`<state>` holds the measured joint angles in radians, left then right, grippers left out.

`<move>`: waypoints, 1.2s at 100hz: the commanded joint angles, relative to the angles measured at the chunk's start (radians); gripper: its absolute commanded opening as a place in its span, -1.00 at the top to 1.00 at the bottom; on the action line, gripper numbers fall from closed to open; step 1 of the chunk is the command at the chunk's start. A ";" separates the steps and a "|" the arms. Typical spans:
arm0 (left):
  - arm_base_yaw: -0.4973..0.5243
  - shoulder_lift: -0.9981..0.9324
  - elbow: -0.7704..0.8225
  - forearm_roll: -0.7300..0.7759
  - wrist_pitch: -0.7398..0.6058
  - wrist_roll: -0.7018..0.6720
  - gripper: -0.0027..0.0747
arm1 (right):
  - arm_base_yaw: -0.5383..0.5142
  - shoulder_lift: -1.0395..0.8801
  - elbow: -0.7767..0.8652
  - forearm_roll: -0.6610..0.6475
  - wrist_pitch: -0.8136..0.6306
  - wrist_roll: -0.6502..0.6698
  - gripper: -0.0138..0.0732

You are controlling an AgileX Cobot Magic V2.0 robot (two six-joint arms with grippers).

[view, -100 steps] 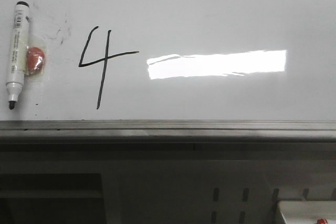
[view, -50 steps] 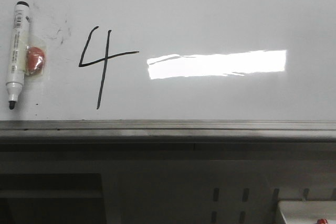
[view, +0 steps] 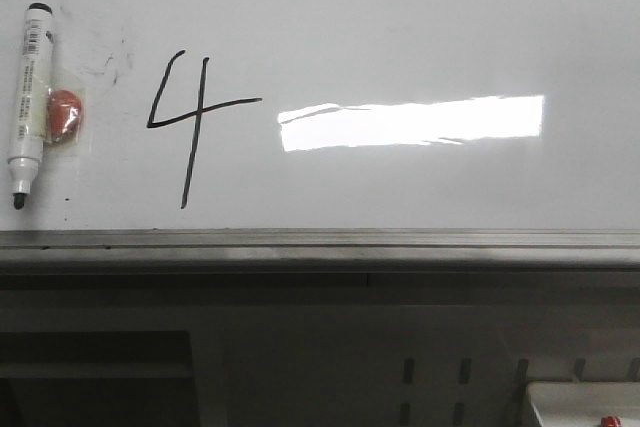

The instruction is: Write number 4 on whiteboard

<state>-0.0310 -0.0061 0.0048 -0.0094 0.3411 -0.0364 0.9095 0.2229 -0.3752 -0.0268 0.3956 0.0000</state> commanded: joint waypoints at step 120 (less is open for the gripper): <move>0.003 -0.025 0.034 -0.009 -0.044 0.002 0.98 | -0.934 -0.248 0.410 -0.014 -0.073 -0.012 0.85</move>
<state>-0.0310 -0.0061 0.0048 -0.0101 0.3432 -0.0357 -0.0177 -0.0103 0.0099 -0.0268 0.3306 0.0000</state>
